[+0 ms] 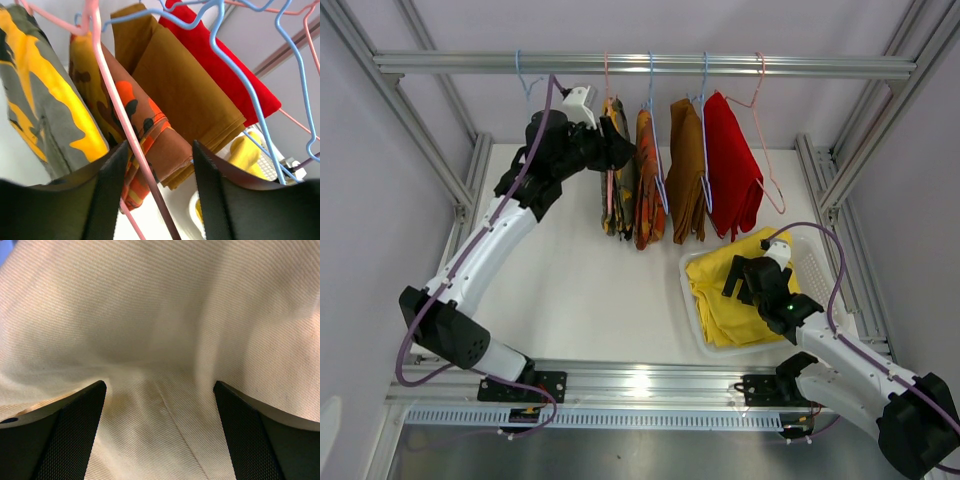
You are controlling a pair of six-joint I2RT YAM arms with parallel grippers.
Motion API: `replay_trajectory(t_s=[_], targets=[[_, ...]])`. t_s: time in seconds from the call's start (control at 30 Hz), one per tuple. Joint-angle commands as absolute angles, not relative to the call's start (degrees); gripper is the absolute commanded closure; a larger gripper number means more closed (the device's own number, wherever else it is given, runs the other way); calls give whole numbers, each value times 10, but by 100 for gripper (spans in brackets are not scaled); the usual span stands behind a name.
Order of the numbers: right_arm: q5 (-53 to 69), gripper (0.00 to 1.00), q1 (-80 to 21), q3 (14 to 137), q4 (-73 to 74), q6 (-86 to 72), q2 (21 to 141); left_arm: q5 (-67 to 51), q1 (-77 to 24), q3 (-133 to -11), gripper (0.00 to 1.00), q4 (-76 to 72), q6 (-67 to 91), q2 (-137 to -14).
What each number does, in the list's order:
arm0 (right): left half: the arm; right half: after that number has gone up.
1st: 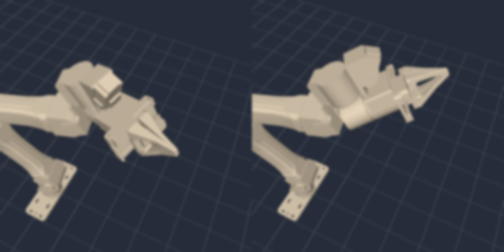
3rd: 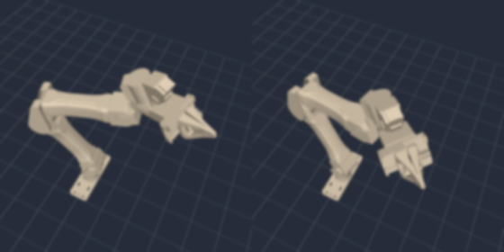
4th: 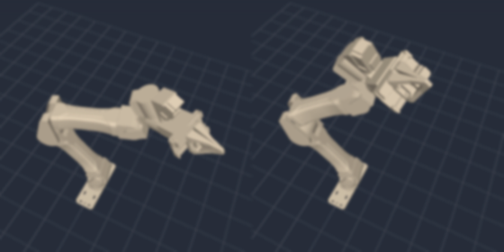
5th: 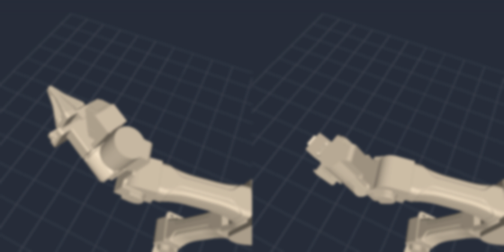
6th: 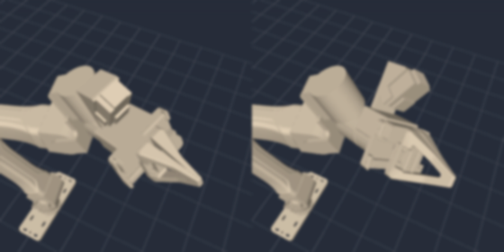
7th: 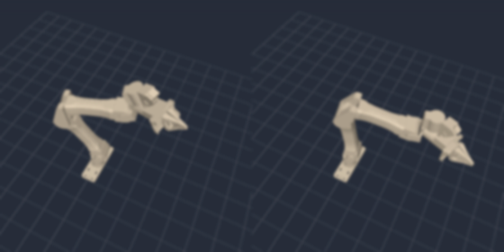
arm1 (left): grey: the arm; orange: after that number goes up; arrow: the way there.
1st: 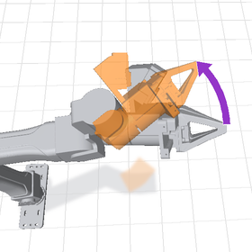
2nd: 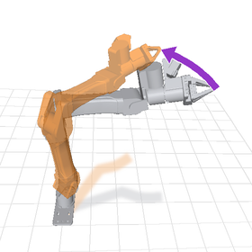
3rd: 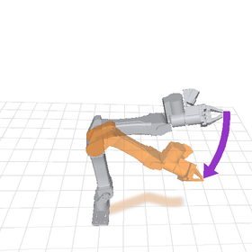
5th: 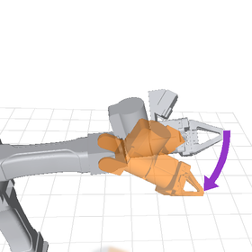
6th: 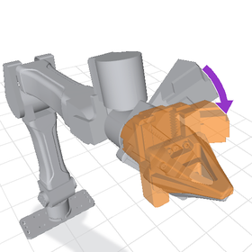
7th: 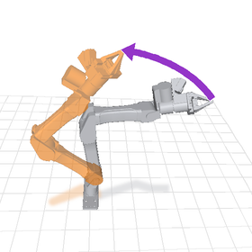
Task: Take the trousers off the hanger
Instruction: Pick up the hanger from the clothesline.
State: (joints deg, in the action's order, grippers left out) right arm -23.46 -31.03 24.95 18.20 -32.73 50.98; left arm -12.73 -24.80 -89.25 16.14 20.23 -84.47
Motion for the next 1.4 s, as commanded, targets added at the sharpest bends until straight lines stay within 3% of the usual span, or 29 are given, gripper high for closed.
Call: replay_trajectory(t_s=[0.0,0.2,0.37,0.6,0.9,1.37], targets=[[-245,6,-313,261,178,-326,515,-160,-252,-918,44,149,221,-849],[-245,5,-314,262,178,-327,519,-197,-252,-914,66,128,238,-855],[-246,5,-315,262,178,-327,521,-222,-250,-900,74,110,254,-856],[-247,5,-316,262,177,-328,523,-273,-233,-847,98,26,318,-840],[-249,5,-316,263,177,-328,526,-261,-229,-837,100,4,338,-823],[-252,5,-320,265,177,-329,530,-116,-229,-872,100,63,310,-766]])
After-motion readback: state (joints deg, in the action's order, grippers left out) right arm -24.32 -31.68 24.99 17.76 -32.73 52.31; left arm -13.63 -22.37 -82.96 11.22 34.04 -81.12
